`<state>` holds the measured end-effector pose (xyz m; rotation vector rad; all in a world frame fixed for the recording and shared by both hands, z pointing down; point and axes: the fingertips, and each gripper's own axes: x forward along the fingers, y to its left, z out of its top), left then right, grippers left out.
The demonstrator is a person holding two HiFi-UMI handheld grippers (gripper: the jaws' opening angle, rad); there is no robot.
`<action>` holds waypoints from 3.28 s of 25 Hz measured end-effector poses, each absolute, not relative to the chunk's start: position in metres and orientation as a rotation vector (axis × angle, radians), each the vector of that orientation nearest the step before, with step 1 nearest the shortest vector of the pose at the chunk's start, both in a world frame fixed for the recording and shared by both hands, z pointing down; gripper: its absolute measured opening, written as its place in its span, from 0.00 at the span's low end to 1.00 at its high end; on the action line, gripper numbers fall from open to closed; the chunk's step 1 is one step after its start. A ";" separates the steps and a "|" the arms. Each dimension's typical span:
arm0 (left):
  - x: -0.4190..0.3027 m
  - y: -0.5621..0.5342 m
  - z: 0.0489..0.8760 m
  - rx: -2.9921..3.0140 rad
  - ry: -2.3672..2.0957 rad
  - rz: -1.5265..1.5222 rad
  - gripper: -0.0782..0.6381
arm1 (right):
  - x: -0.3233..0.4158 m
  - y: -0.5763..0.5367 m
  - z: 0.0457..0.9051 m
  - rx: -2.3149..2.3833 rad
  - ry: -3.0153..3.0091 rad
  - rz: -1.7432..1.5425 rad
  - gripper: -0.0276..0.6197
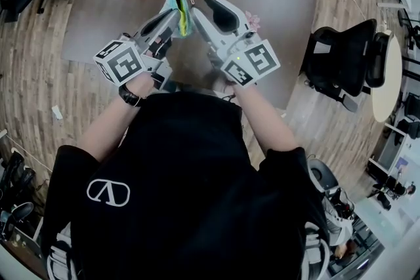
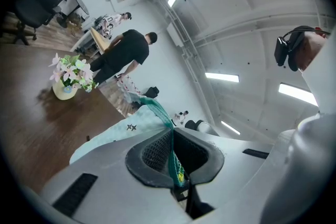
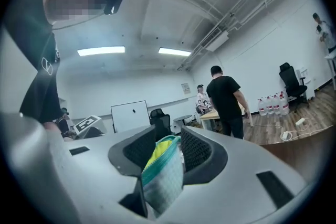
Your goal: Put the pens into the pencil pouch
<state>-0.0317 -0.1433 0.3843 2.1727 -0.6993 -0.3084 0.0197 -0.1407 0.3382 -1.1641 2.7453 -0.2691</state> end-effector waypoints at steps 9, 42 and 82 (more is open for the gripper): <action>-0.048 -0.136 0.400 2.134 -0.732 -0.294 0.13 | 0.051 -0.209 0.388 -1.556 2.850 -0.297 0.25; -0.067 -0.125 0.467 2.005 -0.861 -0.216 0.13 | 0.060 -0.288 0.769 -1.836 3.458 -1.634 0.11; -0.017 -0.138 0.380 2.183 -0.623 -0.296 0.13 | 0.090 -0.159 0.282 -1.606 2.411 -0.045 0.11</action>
